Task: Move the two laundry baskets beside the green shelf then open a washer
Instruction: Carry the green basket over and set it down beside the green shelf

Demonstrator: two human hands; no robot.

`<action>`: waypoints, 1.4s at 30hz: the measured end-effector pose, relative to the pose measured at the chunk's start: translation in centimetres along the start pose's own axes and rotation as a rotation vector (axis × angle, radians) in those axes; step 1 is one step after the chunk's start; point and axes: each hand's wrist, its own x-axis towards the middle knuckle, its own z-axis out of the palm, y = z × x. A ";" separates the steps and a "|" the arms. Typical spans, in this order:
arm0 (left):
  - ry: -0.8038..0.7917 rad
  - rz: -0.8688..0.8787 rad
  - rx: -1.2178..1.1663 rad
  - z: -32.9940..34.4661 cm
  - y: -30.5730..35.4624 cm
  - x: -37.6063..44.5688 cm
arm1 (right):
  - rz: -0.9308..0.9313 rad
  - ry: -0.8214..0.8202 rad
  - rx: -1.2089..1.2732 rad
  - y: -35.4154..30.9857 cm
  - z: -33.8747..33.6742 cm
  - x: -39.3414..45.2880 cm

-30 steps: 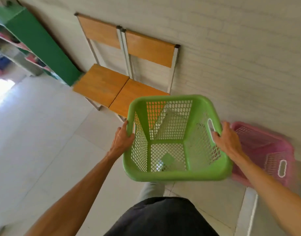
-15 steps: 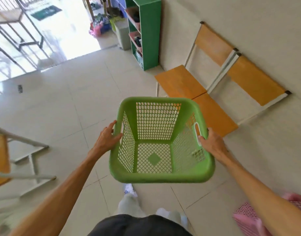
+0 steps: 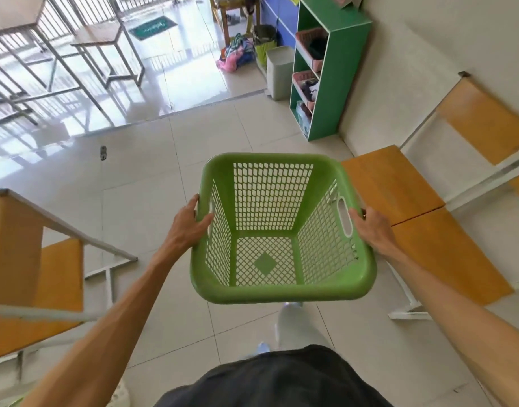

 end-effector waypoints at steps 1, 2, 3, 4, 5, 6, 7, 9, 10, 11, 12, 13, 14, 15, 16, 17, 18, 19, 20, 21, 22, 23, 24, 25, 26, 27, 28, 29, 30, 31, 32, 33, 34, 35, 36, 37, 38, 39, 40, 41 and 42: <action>0.008 -0.004 0.001 -0.6 0.3 1.6 | -0.011 0.000 0.012 -0.9 0.1 1.3; 0.017 -0.004 0.005 -1.1 0.6 3.3 | -0.015 0.001 0.028 -1.8 0.2 2.7; 0.022 -0.002 0.011 -1.5 1.0 5.1 | -0.013 -0.004 0.046 -2.6 0.2 4.2; 0.021 -0.002 0.015 -1.9 1.4 7.0 | -0.006 -0.016 0.062 -3.3 0.3 6.0; 0.012 -0.005 0.018 -2.1 1.8 9.0 | 0.006 -0.037 0.073 -4.0 0.3 7.7; 0.000 -0.008 0.025 -2.4 2.2 11.1 | 0.021 -0.061 0.083 -4.7 0.2 9.5; -0.015 -0.011 0.033 -2.6 2.7 13.2 | 0.038 -0.083 0.099 -5.2 0.1 11.3; -0.047 -0.022 0.041 -2.9 3.8 17.5 | 0.074 -0.112 0.153 -6.2 -0.1 15.1; -0.068 -0.031 0.046 -3.1 4.5 19.7 | 0.098 -0.122 0.173 -6.6 -0.3 17.1; -0.091 -0.037 0.055 -3.2 5.3 22.0 | 0.117 -0.133 0.180 -6.9 -0.5 19.1; -0.112 -0.035 0.070 -3.2 6.0 24.2 | 0.129 -0.145 0.181 -7.3 -0.7 21.0; -0.129 -0.027 0.090 -3.2 6.9 26.6 | 0.139 -0.157 0.178 -7.6 -1.0 22.9; -0.142 -0.015 0.112 -3.2 7.8 29.0 | 0.152 -0.167 0.175 -7.9 -1.4 24.8; -0.155 -0.002 0.134 -3.3 8.8 31.3 | 0.165 -0.173 0.175 -8.2 -1.7 26.5; -0.171 0.009 0.144 -3.3 9.7 33.6 | 0.172 -0.176 0.178 -8.6 -2.0 28.0; -0.183 0.017 0.140 -3.3 10.5 35.8 | 0.175 -0.179 0.178 -8.9 -2.3 29.4; -0.191 0.024 0.134 -3.2 11.3 38.0 | 0.185 -0.176 0.179 -9.3 -2.6 30.8; -0.201 0.033 0.130 -3.0 12.3 40.1 | 0.202 -0.171 0.195 -9.5 -3.0 32.2; -0.211 0.047 0.130 -2.8 13.2 42.4 | 0.223 -0.166 0.229 -9.7 -3.3 33.6; -0.220 0.061 0.136 -2.5 14.2 44.8 | 0.249 -0.157 0.274 -9.8 -3.5 34.9; -0.229 0.075 0.144 -2.2 15.1 47.3 | 0.278 -0.141 0.320 -10.0 -3.6 36.2; -0.242 0.092 0.152 -1.7 15.9 49.8 | 0.306 -0.123 0.361 -10.0 -3.7 37.4; -0.259 0.115 0.160 -1.1 16.6 52.3 | 0.332 -0.105 0.400 -10.0 -3.6 38.6; -0.280 0.145 0.169 -0.5 17.5 54.9 | 0.359 -0.085 0.433 -10.1 -3.7 39.7; -0.305 0.172 0.181 0.1 18.3 57.6 | 0.390 -0.065 0.454 -10.2 -3.7 40.9; -0.331 0.194 0.194 0.8 19.1 60.3 | 0.421 -0.045 0.469 -10.3 -3.7 42.0; -0.360 0.214 0.205 1.5 20.0 63.1 | 0.449 -0.023 0.486 -10.3 -3.7 43.2; -0.393 0.234 0.213 2.2 21.0 65.9 | 0.480 0.004 0.506 -10.4 -3.6 44.3; -0.435 0.253 0.224 2.9 22.0 68.5 | 0.518 0.036 0.525 -10.5 -3.5 45.4; -0.484 0.273 0.239 3.5 23.2 71.1 | 0.566 0.072 0.540 -10.7 -3.3 46.4; -0.531 0.296 0.256 4.2 24.5 73.7 | 0.614 0.109 0.550 -11.0 -3.3 47.6; -0.575 0.324 0.271 4.8 25.7 76.1 | 0.656 0.136 0.557 -11.5 -3.3 48.7; -0.611 0.352 0.285 5.4 26.8 78.2 | 0.690 0.154 0.566 -12.0 -3.4 50.0; -0.637 0.382 0.300 6.0 28.1 80.2 | 0.717 0.172 0.575 -12.4 -3.6 51.3; -0.661 0.417 0.322 6.6 29.5 82.3 | 0.744 0.192 0.586 -12.8 -3.7 52.7; -0.682 0.455 0.352 7.4 30.8 84.3 | 0.774 0.215 0.593 -13.1 -3.8 53.7; -0.711 0.485 0.386 8.2 31.9 86.0 | 0.805 0.240 0.608 -13.3 -3.7 54.5; -0.740 0.502 0.413 9.3 33.1 87.5 | 0.830 0.267 0.627 -13.4 -3.6 55.3; -0.764 0.511 0.433 10.5 34.1 88.9 | 0.854 0.293 0.640 -13.2 -3.4 56.2; -0.786 0.514 0.445 11.9 35.0 90.2 | 0.881 0.312 0.652 -12.7 -3.2 57.1; -0.799 0.521 0.450 13.4 35.8 91.4 | 0.909 0.328 0.664 -12.1 -3.0 58.0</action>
